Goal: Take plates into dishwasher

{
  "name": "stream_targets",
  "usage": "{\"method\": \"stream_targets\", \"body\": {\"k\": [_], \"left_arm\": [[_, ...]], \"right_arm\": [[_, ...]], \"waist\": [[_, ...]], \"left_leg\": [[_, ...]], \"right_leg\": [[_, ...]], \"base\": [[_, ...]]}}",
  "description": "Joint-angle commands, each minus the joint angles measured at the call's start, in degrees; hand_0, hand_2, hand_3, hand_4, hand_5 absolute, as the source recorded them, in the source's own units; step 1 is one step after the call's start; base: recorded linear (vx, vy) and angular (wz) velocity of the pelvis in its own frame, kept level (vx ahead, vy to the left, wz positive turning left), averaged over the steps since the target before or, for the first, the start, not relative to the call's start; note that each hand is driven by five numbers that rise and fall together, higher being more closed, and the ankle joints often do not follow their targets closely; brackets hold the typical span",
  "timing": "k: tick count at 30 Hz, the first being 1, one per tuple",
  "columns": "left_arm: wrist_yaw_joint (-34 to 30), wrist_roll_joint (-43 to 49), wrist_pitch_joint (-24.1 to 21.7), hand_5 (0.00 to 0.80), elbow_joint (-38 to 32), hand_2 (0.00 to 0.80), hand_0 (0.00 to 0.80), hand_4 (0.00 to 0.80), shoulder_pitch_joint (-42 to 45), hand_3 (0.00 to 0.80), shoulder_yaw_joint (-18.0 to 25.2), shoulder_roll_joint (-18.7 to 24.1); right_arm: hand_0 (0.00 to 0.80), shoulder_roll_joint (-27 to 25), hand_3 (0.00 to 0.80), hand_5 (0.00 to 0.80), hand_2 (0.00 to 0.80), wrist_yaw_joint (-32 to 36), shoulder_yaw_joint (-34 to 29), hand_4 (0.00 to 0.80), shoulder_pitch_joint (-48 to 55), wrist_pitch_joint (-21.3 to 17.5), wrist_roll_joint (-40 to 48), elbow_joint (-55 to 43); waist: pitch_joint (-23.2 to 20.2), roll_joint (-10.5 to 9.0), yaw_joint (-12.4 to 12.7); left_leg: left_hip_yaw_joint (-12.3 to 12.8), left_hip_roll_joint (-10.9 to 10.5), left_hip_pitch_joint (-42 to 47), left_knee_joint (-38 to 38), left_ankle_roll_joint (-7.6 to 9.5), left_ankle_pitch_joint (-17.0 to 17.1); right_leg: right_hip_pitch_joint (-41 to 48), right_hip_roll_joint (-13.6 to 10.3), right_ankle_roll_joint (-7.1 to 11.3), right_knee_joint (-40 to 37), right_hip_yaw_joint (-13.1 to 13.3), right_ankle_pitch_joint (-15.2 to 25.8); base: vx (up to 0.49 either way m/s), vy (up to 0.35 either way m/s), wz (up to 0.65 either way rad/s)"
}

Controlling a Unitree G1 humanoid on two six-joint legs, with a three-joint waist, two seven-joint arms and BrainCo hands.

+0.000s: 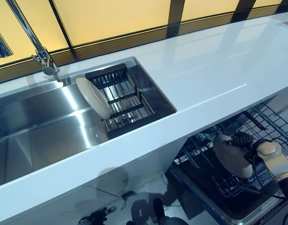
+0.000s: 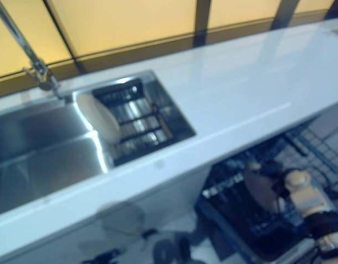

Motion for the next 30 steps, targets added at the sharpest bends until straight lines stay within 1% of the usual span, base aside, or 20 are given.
{"method": "stream_targets", "body": {"k": [1, 8, 16, 21, 30], "left_arm": [[0.4, -1.1, -0.8, 0.000, 1.1, 0.000, 0.000, 0.000, -1.9, 0.000, -0.6, 1.0], [-0.2, -1.2, -0.7, 0.000, 0.6, 0.000, 0.000, 0.000, -2.6, 0.000, -1.4, 1.2], [0.1, -0.9, -0.8, 0.000, 0.4, 0.000, 0.000, 0.000, -3.3, 0.000, -2.3, 0.8], [-0.3, -0.8, -1.0, 0.000, 0.6, 0.000, 0.000, 0.000, -3.6, 0.000, -2.6, 1.2], [-0.7, -0.2, -1.0, 0.000, 0.8, 0.000, 0.000, 0.000, -3.7, 0.000, -2.8, 1.2]], "right_arm": [[0.800, 1.5, 0.800, 0.800, 0.800, -1.9, 1.2, 0.800, -2.6, -2.7, -3.9, 3.5], [0.800, 3.7, 0.800, 0.800, 0.800, -2.9, 2.8, 0.800, -2.4, -2.5, -4.5, 7.3], [0.800, 5.8, 0.800, 0.800, 0.800, -5.8, 3.4, 0.800, -1.7, -4.8, -4.1, 14.0], [0.800, 6.2, 0.800, 0.800, 0.800, -6.8, 3.7, 0.800, -2.3, -6.0, -4.2, 17.7], [0.800, 6.6, 0.800, 0.800, 0.800, -7.3, 3.4, 0.800, -1.8, -6.7, -4.5, 20.2]], "waist": [[-0.5, -0.76, 0.9], [-0.2, -0.14, 1.3], [0.0, 0.50, 2.0], [0.0, 0.89, 2.4], [0.1, 1.16, 2.6]], "left_leg": [[-3.1, -0.2, -1.1, 0.2, 1.30, -3.1], [-3.5, -0.2, -1.3, 0.2, 1.20, -3.0], [-3.9, -0.3, -1.3, 0.2, 1.19, -3.0], [-4.2, -0.4, -1.6, 0.2, 1.22, -2.9], [-4.4, -0.5, -1.5, 0.2, 1.24, -2.9]], "right_leg": [[3.1, 0.7, 2.11, 0.2, -0.2, -5.5], [3.1, 0.6, 2.09, 0.2, -0.5, -5.6], [3.2, 0.3, 2.13, 0.2, -1.1, -5.7], [3.0, 0.2, 2.17, 0.2, -1.3, -5.7], [3.1, 0.0, 2.20, 0.2, -1.5, -5.8]], "base": [[-0.018, -0.012, 0.03], [-0.014, -0.013, 0.06], [-0.004, -0.005, 0.03], [-0.007, -0.002, 0.01], [-0.007, -0.002, 0.03]]}}
